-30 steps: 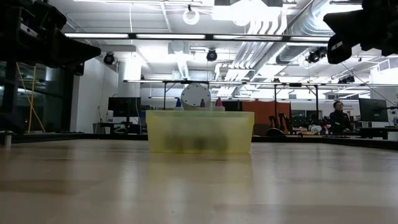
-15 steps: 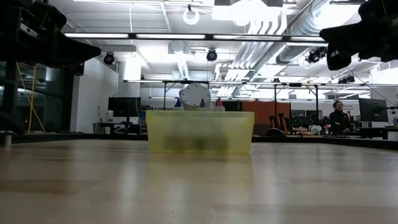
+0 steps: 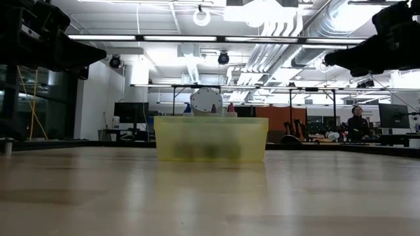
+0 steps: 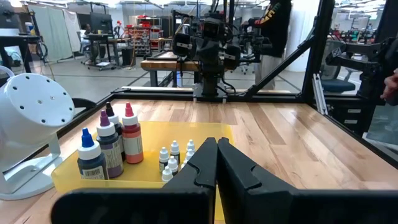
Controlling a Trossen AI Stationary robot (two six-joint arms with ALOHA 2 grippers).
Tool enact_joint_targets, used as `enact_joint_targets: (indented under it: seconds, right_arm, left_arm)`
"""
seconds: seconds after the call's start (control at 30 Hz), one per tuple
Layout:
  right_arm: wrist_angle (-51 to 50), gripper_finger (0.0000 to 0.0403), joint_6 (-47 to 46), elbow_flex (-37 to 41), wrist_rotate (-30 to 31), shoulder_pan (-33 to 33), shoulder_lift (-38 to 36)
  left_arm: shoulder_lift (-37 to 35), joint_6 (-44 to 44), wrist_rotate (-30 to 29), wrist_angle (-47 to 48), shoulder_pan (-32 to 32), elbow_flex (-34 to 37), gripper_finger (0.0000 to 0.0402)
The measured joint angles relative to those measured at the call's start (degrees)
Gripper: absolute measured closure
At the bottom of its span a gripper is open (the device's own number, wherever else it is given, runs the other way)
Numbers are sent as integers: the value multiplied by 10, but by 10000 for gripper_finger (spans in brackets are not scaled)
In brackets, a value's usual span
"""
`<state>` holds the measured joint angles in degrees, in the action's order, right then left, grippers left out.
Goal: Pick & Place food coloring
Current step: Return to Home Position
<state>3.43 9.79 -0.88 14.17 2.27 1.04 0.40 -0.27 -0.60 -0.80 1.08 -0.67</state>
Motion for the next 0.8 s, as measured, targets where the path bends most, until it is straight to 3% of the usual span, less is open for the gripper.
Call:
enact_joint_targets:
  seconds: [0.8]
  right_arm:
    - [-6, 402, 7, -1, 4, 0, 0]
  left_arm:
    - [0, 0, 0, 0, 0, 0, 401]
